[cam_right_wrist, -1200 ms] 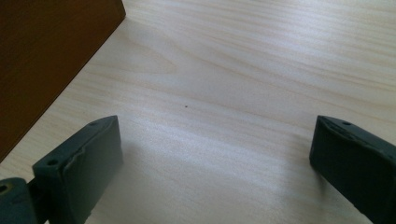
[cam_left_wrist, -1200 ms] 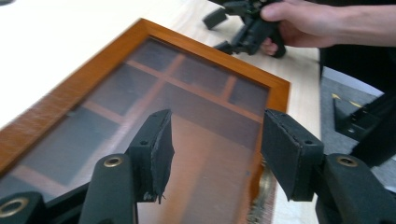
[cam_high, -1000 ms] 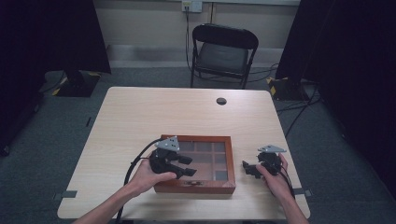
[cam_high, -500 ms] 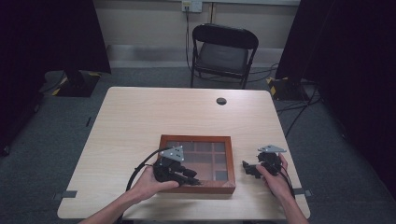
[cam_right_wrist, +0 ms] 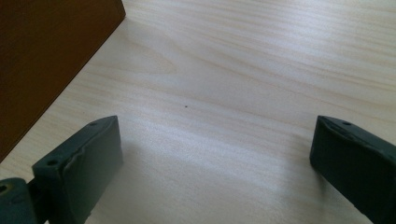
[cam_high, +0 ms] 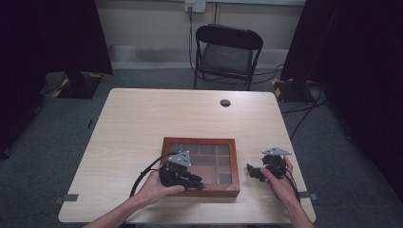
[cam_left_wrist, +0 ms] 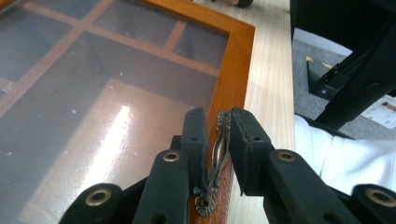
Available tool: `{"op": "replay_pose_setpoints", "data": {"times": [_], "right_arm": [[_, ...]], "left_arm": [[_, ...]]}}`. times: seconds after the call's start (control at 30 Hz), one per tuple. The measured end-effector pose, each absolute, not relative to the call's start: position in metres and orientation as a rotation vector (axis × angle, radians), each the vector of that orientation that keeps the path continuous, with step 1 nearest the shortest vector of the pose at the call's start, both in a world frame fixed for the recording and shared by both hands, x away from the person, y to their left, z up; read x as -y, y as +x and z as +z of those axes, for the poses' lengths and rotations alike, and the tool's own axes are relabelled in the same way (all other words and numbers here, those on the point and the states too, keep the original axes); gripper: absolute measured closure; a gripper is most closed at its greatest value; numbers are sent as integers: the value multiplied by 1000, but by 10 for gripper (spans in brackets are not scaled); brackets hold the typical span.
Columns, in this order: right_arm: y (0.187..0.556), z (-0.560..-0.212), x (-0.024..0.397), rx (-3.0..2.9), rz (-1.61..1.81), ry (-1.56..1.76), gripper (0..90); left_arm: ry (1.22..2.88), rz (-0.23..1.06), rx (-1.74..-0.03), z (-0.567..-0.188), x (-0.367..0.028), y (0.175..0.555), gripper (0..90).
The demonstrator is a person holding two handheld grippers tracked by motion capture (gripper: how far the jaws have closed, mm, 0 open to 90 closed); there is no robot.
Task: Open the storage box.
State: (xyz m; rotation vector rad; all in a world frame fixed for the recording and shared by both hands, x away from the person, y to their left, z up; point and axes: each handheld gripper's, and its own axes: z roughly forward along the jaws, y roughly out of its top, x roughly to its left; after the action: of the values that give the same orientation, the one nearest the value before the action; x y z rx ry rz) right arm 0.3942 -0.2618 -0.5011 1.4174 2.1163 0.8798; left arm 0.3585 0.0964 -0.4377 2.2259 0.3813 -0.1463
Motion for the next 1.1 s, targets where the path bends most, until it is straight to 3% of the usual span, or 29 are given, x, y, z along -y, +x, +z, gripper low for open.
{"op": "replay_pose_setpoints", "data": {"times": [0.43, 1.1], "right_arm": [[394, -501, 262, -2116, 880, 1417, 17], [394, -501, 262, -2116, 880, 1417, 17]], "left_arm": [[2197, -87, -346, -442, -96, 352, 809], [2206, -199, -392, -436, -97, 361, 821]]}}
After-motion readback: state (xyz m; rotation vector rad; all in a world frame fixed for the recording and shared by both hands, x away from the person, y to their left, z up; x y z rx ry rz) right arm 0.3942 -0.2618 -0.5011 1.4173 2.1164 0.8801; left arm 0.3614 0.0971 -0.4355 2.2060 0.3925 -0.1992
